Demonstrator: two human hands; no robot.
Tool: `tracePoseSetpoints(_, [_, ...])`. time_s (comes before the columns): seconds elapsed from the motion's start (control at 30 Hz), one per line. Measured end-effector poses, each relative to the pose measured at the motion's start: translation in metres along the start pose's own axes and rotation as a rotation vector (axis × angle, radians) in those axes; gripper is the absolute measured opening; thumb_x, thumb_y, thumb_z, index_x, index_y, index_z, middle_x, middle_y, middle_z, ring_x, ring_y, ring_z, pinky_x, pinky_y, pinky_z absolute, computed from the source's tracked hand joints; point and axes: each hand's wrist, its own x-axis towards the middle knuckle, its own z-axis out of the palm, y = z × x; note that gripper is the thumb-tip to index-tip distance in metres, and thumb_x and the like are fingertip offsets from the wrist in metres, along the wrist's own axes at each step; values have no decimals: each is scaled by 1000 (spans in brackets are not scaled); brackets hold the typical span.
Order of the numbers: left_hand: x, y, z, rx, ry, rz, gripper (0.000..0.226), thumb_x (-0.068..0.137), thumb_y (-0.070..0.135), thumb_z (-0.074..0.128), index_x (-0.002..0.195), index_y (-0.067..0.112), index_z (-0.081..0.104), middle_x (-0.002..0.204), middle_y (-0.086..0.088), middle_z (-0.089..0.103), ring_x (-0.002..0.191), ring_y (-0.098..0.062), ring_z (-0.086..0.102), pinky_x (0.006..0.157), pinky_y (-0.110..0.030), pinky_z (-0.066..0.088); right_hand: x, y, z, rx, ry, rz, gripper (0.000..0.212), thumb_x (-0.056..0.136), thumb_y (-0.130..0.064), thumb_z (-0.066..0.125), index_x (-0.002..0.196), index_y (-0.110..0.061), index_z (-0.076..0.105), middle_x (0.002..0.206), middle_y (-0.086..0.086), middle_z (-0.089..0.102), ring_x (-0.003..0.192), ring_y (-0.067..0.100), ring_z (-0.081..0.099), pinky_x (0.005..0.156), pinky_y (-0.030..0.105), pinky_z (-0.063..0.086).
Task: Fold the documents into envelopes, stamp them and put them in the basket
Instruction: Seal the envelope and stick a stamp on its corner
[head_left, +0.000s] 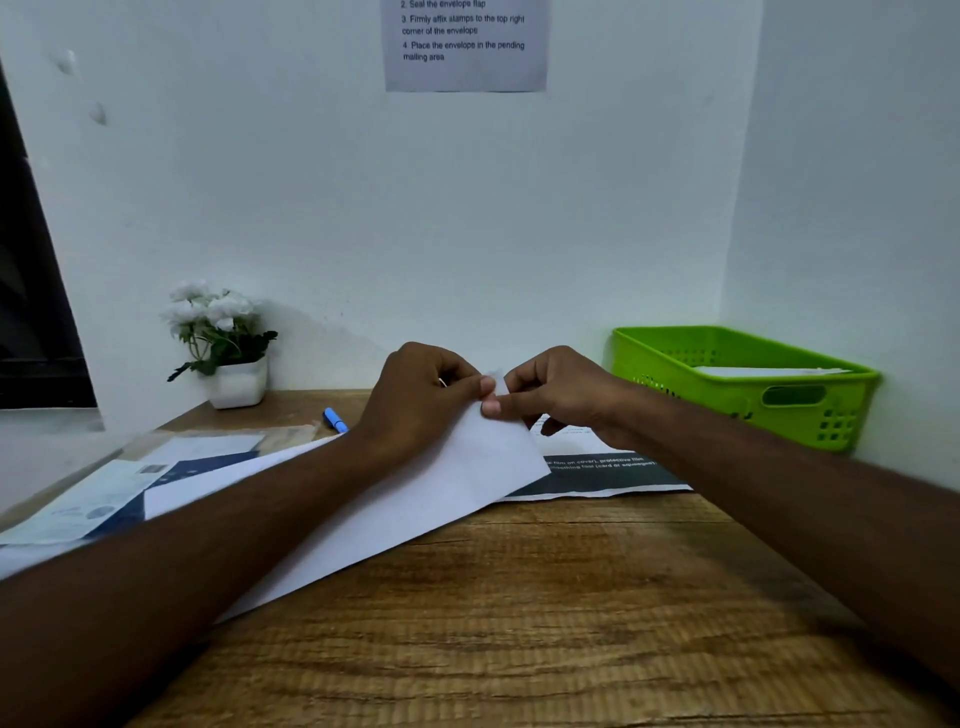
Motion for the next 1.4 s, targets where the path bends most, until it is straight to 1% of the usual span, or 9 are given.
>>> tracePoseSetpoints(0.23, [0,0,0,106,-52,82,15,83,23,71,69,18,74,62,15,64,60,-5,59,59,-26,45,1,1,3,-38,-21,25,45,79,-24,80,94,14,62,70,3,63,62,8,59,57,20,42])
tracePoseSetpoints(0.6, [4,-5,-7,171,-105,112,27,75,45,60,68,24,74,61,12,67,56,-5,57,59,-33,46,0,6,0,30,-57,30,15,81,-27,78,76,-15,71,68,-5,68,64,7,64,61,21,47])
tracePoseSetpoints(0.77, [5,-8,-5,254,-59,135,23,81,47,63,78,27,75,69,15,68,66,-5,60,63,-31,48,1,6,1,29,4,-6,21,79,-20,79,80,-2,71,66,1,63,59,8,60,56,19,44])
tracePoseSetpoints(0.9, [3,-8,-5,462,144,350,42,85,52,58,117,24,62,108,6,65,99,-11,58,84,-32,36,3,1,-5,127,152,-56,25,80,-23,79,83,0,69,62,1,59,56,8,58,52,19,44])
tracePoseSetpoints(0.97, [1,-4,-7,600,244,534,44,85,51,56,115,19,61,113,-2,60,106,-18,52,86,-37,34,6,1,-10,230,293,-85,20,81,-20,78,86,-2,71,60,-2,62,54,9,60,51,20,46])
tracePoseSetpoints(1.03, [-3,3,-6,610,267,632,31,87,46,57,96,18,65,95,-1,61,89,-19,55,73,-35,37,7,3,-15,343,409,-107,11,83,-16,76,86,-6,73,65,-3,68,55,12,63,51,23,50])
tracePoseSetpoints(1.17, [-11,11,5,476,-9,198,41,88,54,58,67,19,65,59,11,61,55,-7,57,55,-27,40,7,7,-19,470,528,-102,12,82,-14,77,94,-9,76,76,1,73,57,16,66,49,24,51])
tracePoseSetpoints(1.27, [-9,-1,10,97,-125,-98,36,84,51,64,86,16,68,69,5,72,52,-8,67,61,-29,51,9,6,-19,556,556,-89,14,82,-13,77,94,-8,75,79,5,72,55,16,63,48,23,50])
tracePoseSetpoints(1.4, [-6,0,7,-139,3,-234,39,86,47,64,108,15,59,84,1,73,57,-16,71,63,-38,54,13,8,-13,622,542,-112,9,82,-13,77,88,-8,74,79,6,70,57,18,61,51,25,53])
